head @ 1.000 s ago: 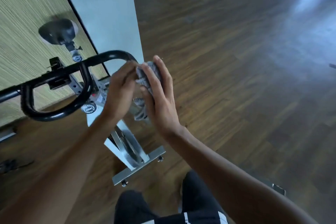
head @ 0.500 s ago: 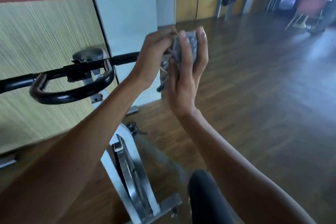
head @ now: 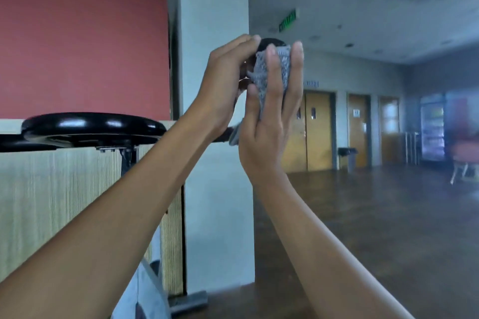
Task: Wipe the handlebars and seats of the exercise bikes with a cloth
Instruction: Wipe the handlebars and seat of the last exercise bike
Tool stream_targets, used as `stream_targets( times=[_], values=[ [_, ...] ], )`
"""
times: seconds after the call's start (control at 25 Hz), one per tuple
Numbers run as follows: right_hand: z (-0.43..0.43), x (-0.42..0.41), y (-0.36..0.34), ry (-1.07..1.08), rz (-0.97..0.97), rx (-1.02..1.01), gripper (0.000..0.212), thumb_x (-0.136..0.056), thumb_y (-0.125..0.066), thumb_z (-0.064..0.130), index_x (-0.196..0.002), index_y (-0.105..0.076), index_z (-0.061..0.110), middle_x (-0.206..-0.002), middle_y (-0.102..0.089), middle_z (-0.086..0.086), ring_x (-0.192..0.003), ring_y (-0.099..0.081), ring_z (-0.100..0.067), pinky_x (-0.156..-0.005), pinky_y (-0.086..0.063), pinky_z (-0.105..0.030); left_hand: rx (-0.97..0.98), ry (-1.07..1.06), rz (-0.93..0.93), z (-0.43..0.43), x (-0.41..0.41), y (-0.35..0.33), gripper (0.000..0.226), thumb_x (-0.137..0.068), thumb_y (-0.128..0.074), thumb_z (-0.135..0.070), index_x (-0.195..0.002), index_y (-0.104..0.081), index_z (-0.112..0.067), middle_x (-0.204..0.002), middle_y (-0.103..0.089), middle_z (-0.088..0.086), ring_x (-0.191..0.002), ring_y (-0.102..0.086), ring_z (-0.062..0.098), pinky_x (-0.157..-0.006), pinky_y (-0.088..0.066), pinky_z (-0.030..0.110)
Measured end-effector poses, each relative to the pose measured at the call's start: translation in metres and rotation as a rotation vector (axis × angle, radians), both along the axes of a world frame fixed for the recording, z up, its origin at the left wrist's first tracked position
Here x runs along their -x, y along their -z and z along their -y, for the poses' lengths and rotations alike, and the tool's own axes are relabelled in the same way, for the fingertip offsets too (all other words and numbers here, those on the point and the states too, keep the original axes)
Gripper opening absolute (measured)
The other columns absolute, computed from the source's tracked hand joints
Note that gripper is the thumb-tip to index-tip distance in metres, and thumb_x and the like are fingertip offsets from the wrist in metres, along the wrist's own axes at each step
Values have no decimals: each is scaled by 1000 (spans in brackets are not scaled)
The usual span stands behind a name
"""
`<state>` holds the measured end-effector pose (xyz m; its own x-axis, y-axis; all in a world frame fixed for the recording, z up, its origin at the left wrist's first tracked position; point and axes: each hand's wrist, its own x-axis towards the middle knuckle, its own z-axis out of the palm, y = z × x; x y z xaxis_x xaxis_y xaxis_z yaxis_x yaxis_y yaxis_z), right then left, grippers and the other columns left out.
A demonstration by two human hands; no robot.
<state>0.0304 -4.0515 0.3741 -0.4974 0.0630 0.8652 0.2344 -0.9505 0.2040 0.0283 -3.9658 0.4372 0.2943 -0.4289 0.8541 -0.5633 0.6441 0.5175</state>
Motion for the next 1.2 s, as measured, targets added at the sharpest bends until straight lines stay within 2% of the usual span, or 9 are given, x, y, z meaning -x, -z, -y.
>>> stream_targets(
  times=[0.12,0.32,0.52,0.76,0.84,0.96,1.04,1.12,1.2],
  values=[
    [5,-9,5,-37,36,17,40,-102,-47,4,-142,-42,0,-151,-28,-30,-145,-28,-46,-115,-32,-57,31,-26,43,-2,1,4,22,-101,-47,-22,-90,-65,-14,-79,-60,1,-70,-53,15,-57,-40,20],
    [6,-11,2,-111,101,54,40,-103,-45,13,-139,-49,-4,-152,-34,-29,-145,-30,-42,-119,-29,-52,28,-10,93,-4,-6,4,21,-96,-51,-26,-94,-70,-18,-103,-54,12,-93,-47,26,-84,-35,37],
    [3,-10,-9,-120,195,24,37,-101,-52,5,-137,-54,1,-151,-41,-24,-142,-39,-37,-112,-38,-51,53,94,1,0,-7,9,17,-98,-55,-28,-94,-69,-18,-69,-59,-8,-53,-52,4,-61,-46,16],
    [10,-22,-14,-109,324,72,34,-101,-53,2,-134,-56,0,-147,-44,-25,-139,-43,-39,-110,-41,-52,151,113,1,4,-8,16,22,-96,-61,-26,-78,-70,-17,-60,-62,-9,-55,-56,4,-57,-50,16],
    [16,-32,-12,-123,362,119,34,-100,-51,-2,-133,-53,-6,-144,-43,-30,-139,-42,-40,-110,-40,-56,186,64,110,2,-12,20,22,-98,-57,-22,-84,-72,-15,-71,-68,-4,-67,-62,9,-70,-54,21],
    [24,-50,-4,-140,396,110,37,-100,-45,-1,-137,-47,-6,-145,-37,-30,-140,-35,-37,-112,-37,-58,404,-289,310,-11,-36,45,21,-100,-53,-11,-100,-73,-4,-91,-73,13,-83,-70,19,-86,-58,32],
    [30,-67,4,-148,402,93,41,-102,-39,6,-142,-41,-3,-148,-31,-27,-142,-30,-37,-115,-34,-56,601,-713,576,-25,-61,86,20,-99,-50,-8,-95,-70,-4,-85,-71,5,-78,-68,13,-75,-56,25],
    [33,-88,12,-153,389,88,41,-105,-33,14,-146,-37,10,-151,-26,-23,-143,-27,-38,-117,-32,-52,623,-1011,792,-38,-95,133,21,-97,-48,-8,-88,-67,-6,-80,-63,-4,-74,-58,6,-68,-46,20],
    [35,-108,16,-143,426,68,48,-106,-32,18,-152,-28,32,-149,-23,-20,-144,-28,-37,-116,-33,-50,564,-1202,802,-48,-128,162,24,-93,-47,-10,-83,-67,-2,-80,-58,-2,-77,-51,12,-71,-44,31]
  ],
)
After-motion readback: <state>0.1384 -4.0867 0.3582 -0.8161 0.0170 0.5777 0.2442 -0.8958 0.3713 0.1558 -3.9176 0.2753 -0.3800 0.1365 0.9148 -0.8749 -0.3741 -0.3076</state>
